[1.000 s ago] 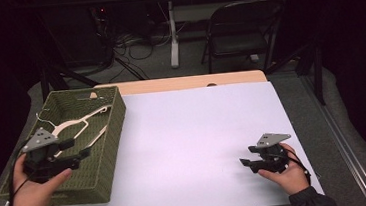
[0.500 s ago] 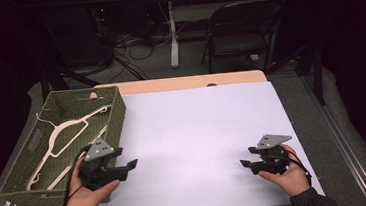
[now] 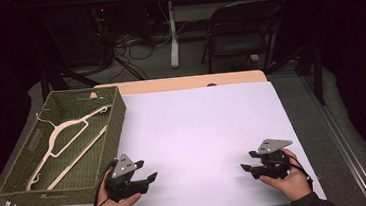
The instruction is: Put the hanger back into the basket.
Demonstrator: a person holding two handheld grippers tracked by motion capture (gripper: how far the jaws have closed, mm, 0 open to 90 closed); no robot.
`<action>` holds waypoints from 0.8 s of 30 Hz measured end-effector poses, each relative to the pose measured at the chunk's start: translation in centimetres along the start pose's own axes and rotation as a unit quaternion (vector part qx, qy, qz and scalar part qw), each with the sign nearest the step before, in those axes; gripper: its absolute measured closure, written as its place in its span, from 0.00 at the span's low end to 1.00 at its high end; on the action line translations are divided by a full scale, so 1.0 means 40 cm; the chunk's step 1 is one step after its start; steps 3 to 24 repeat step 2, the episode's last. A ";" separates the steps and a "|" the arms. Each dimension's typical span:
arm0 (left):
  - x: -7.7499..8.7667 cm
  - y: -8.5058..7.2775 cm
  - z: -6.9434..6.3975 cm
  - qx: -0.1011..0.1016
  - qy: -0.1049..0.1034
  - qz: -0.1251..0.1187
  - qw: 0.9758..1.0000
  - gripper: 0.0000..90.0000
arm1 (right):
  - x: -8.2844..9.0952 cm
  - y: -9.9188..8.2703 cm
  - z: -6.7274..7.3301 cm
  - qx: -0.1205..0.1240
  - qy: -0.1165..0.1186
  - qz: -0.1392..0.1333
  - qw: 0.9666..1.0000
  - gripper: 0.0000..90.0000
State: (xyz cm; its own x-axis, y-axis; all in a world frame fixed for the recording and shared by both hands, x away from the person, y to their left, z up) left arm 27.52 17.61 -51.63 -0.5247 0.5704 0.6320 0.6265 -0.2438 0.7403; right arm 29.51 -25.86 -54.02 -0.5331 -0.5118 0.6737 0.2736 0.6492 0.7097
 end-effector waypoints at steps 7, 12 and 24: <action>-0.009 -0.009 0.010 0.005 0.001 0.006 1.000 0.42 | 0.004 -0.002 -0.003 0.001 -0.005 -0.004 1.000 0.47; -0.009 -0.009 0.010 0.005 0.001 0.006 1.000 0.42 | 0.004 -0.002 -0.003 0.001 -0.005 -0.004 1.000 0.47; -0.009 -0.009 0.010 0.005 0.001 0.006 1.000 0.42 | 0.004 -0.002 -0.003 0.001 -0.005 -0.004 1.000 0.47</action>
Point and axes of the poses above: each handheld gripper's, and its own axes: x roughly backward along the jaws, y roughly out of its top, z roughly to its left, the point moved 1 cm from there along -x, roughly forward along the jaws, and after that the axes turned 15 degrees about x, right-handed, at the moved point
